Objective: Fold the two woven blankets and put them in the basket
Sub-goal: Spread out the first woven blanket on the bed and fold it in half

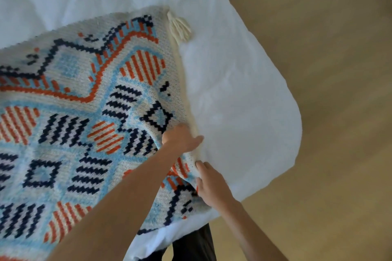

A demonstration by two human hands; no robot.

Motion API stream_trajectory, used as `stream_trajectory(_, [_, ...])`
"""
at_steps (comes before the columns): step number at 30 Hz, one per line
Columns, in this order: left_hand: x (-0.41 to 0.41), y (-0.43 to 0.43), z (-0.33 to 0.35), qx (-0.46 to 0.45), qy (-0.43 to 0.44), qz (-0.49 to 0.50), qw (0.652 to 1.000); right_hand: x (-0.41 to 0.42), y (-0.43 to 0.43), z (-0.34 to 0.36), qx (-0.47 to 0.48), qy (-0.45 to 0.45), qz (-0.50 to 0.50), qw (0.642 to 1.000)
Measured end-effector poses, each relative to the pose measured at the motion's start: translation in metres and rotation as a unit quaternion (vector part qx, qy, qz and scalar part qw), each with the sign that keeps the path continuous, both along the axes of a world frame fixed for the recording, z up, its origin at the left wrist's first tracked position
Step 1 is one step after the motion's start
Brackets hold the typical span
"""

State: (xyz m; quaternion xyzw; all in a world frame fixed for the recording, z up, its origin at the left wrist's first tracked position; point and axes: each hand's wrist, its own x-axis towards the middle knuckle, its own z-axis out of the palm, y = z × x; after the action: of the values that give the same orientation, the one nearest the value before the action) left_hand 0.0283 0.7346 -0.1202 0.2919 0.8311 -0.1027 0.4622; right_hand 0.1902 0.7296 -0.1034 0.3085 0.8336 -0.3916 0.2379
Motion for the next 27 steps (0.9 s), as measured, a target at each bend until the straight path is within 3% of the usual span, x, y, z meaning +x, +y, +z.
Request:
stream_trajectory(4, [0.007, -0.006, -0.005, 0.03, -0.003, 0.072, 0.997, 0.004, 0.0, 0.001, 0.056, 0.028, -0.029, 0.998])
stream_trajectory(7, [-0.003, 0.008, 0.005, 0.152, -0.033, 0.189, 0.97, 0.007, 0.023, 0.004, 0.114, -0.012, -0.101, 0.988])
stream_trajectory(9, [-0.009, 0.03, 0.018, 0.245, -0.033, 0.199, 0.948, 0.012, 0.044, 0.008, 0.15, -0.018, -0.168, 0.974])
stream_trajectory(13, [-0.017, 0.062, 0.036, 0.358, -0.032, 0.259, 0.896, 0.037, 0.098, 0.019, 0.236, -0.019, -0.362, 0.902])
stream_trajectory(15, [-0.016, 0.059, 0.031, 0.354, -0.059, 0.257, 0.897, 0.05, 0.114, 0.02, 0.253, -0.028, -0.42, 0.871])
stream_trajectory(17, [-0.01, 0.049, 0.02, 0.321, -0.081, 0.21, 0.92, 0.058, 0.116, 0.014, 0.253, -0.034, -0.418, 0.872])
stream_trajectory(22, [0.011, 0.03, 0.0, 0.254, -0.063, 0.088, 0.961, 0.059, 0.094, -0.014, 0.146, -0.051, -0.254, 0.955])
stream_trajectory(27, [0.032, 0.015, -0.006, 0.192, -0.114, 0.034, 0.974, 0.049, 0.081, -0.018, 0.241, -0.055, -0.158, 0.956])
